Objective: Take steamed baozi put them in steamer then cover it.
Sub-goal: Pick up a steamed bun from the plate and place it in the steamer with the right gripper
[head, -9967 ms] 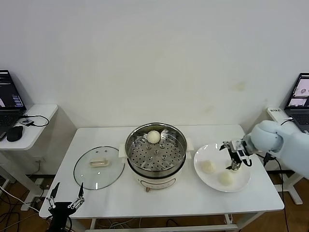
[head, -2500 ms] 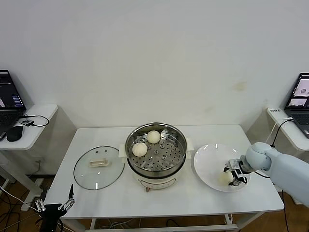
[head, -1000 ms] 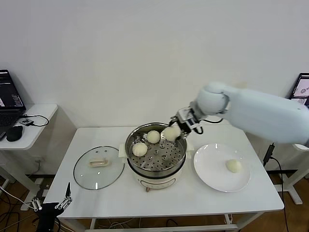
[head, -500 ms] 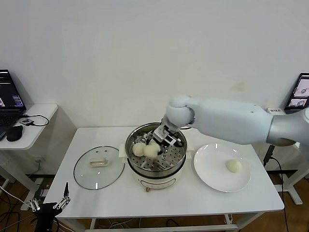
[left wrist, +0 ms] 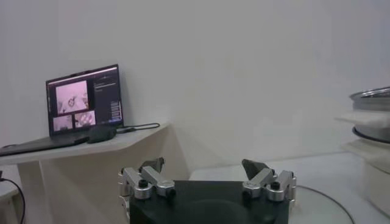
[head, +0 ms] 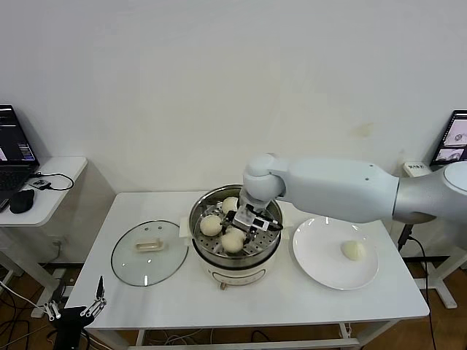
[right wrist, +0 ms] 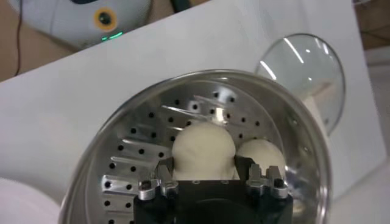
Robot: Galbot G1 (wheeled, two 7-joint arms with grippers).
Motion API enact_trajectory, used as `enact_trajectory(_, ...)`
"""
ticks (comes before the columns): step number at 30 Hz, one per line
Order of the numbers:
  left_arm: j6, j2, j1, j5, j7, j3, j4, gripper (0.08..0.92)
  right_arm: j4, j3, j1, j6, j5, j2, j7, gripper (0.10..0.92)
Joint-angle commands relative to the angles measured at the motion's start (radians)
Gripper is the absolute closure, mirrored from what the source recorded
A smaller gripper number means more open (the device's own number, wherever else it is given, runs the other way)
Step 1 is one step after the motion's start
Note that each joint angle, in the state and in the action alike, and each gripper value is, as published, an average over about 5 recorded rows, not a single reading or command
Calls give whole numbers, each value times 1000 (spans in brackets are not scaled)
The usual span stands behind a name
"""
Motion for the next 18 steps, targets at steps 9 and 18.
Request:
enact_trajectory(9, 0, -2, 2, 3, 0, 2, -3, 177, 7, 16, -3, 56, -38, -30, 23, 316)
enact_trajectory(18, -1, 12, 5, -3, 1, -10, -3, 177, -6, 109, 54, -19, 47, -115, 15, 203)
